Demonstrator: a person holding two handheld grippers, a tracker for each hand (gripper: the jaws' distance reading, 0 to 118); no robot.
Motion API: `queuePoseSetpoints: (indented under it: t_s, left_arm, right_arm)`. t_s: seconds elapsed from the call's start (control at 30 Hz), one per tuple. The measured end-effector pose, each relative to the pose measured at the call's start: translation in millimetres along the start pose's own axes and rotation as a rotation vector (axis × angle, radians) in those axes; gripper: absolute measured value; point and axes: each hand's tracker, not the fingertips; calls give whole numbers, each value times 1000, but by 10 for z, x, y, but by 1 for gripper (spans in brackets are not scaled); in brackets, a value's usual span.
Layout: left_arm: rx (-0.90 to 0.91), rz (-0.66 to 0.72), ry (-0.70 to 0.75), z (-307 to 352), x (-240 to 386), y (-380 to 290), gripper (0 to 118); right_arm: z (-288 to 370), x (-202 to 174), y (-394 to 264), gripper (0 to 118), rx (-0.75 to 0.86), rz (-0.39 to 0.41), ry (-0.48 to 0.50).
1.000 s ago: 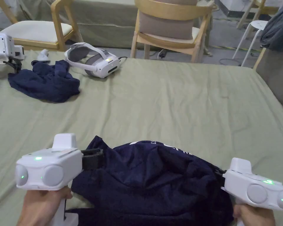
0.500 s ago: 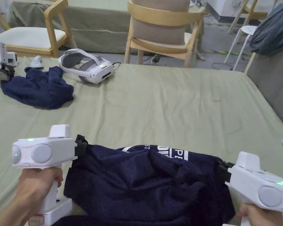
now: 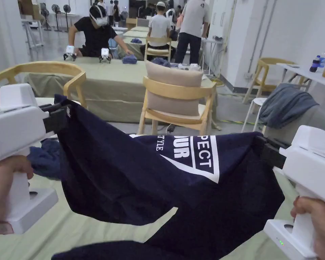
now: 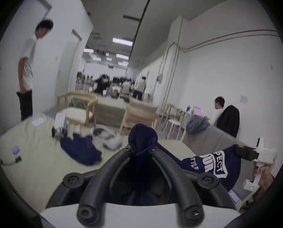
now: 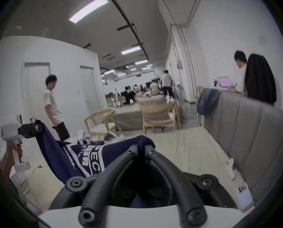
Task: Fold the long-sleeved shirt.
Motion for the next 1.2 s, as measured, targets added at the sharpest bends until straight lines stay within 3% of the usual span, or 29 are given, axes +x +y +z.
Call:
queuePoseSetpoints:
  t_s: [0.3, 0.4, 0.67, 0.9, 1.03, 1.2]
  left_arm:
    - [190, -95, 69, 296, 124, 1413, 16]
    - [223, -47, 79, 270, 153, 1843, 16]
    - [288, -68, 152, -47, 314, 2644, 16]
    - [335, -99, 196, -552, 475, 3076, 16]
    - [329, -122, 229, -901, 501, 3149, 16]
    - [323, -148, 236, -1236, 424, 3015, 16]
  right_arm:
    - [156, -551, 1522, 4, 175, 95, 13]
    - [131, -703, 2020, 4, 213, 83, 11]
    - [-157, -911, 2990, 4, 294, 148, -105]
    - [-678, -926, 3494, 4, 315, 234, -186]
    - [-1009, -858, 3603, 4, 327, 216, -191]
    - [-1422, -739, 3463, 4, 322, 247, -202]
